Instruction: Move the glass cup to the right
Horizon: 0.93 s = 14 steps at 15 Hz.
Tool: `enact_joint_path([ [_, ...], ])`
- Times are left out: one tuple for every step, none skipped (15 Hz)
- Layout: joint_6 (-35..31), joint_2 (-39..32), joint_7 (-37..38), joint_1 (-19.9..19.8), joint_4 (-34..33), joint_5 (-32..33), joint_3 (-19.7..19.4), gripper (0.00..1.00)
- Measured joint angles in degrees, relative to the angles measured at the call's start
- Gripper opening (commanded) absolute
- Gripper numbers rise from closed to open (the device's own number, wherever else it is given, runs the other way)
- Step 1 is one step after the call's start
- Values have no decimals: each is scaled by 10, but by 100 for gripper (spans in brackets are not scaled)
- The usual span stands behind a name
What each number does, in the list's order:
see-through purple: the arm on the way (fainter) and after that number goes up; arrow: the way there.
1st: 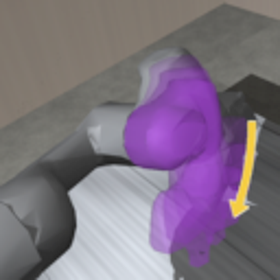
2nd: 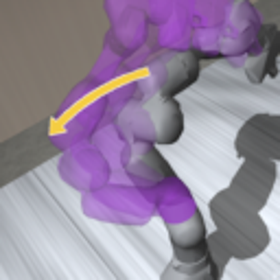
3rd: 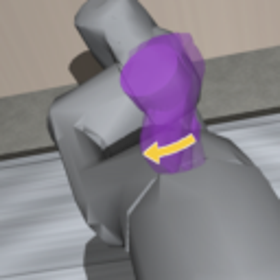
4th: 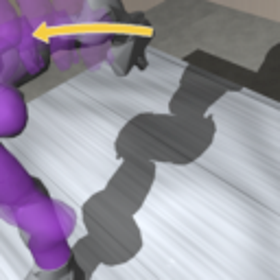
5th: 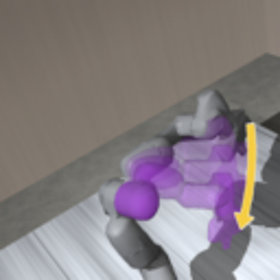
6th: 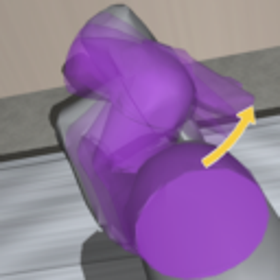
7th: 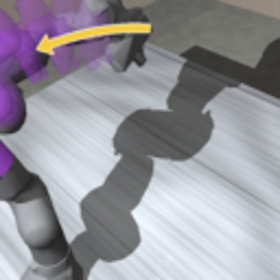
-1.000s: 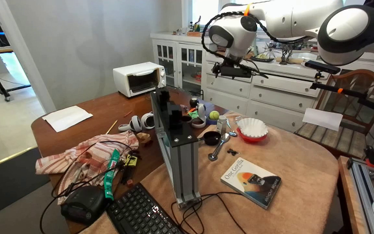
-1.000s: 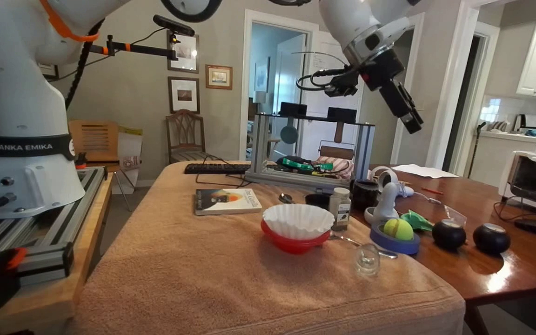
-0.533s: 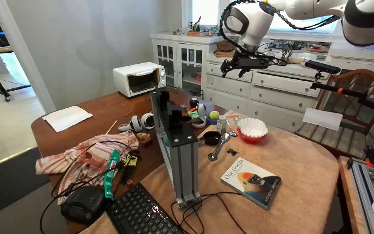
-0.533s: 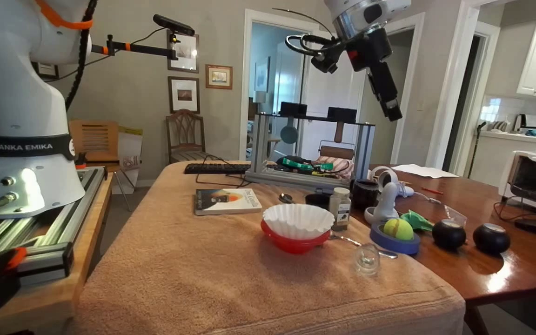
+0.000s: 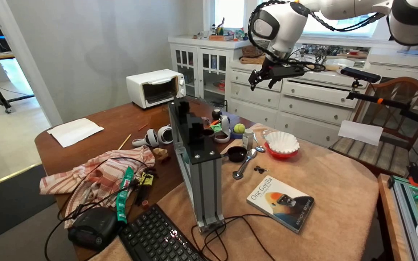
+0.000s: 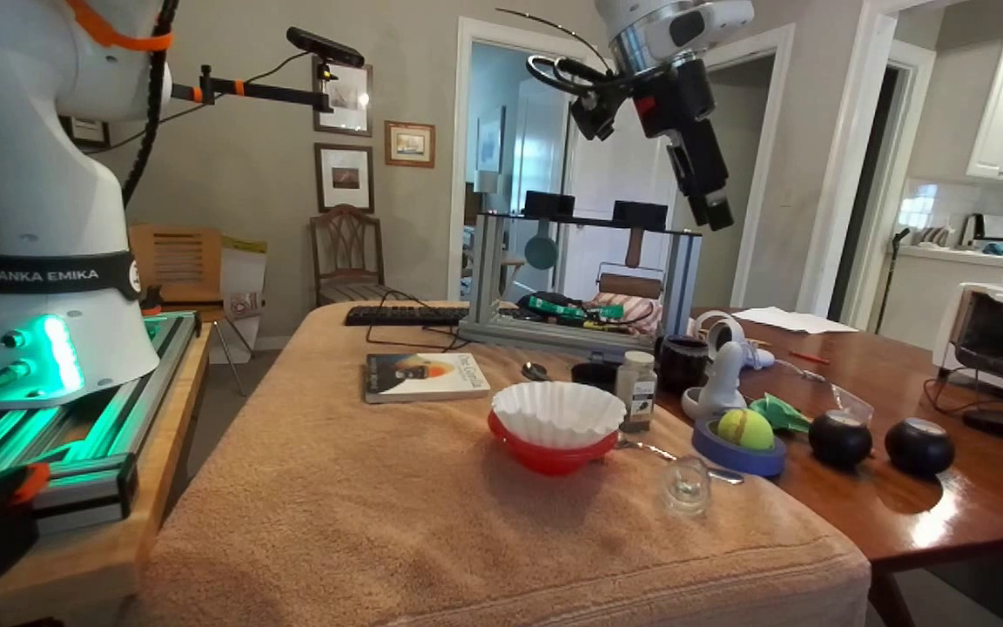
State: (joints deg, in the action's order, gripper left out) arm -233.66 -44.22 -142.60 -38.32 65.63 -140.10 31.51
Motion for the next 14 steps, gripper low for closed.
enact_joint_path([
  [1, 2, -22, 2, 13, -5, -1, 100],
  [4, 6, -47, 1, 31, -14, 0, 100],
  [11, 13, -72, -2, 53, -26, 0, 100],
  [21, 23, -99, -7, 78, -39, 1, 100],
  [27, 32, -120, -21, 106, -38, 19, 100],
  [32, 39, -132, -42, 134, -37, 45, 100],
  [38, 45, -131, -66, 164, -23, 80, 100],
  [47, 50, -127, -90, 193, -11, 114, 100],
  [61, 58, -128, -103, 221, -11, 130, 100],
  [79, 67, -128, -107, 244, -17, 129, 100],
  [98, 77, -126, -103, 265, -18, 119, 100],
  [116, 86, -118, -93, 282, -18, 102, 100],
  [133, 93, -107, -78, 294, -17, 80, 100],
  [147, 99, -91, -57, 304, -12, 54, 100],
])
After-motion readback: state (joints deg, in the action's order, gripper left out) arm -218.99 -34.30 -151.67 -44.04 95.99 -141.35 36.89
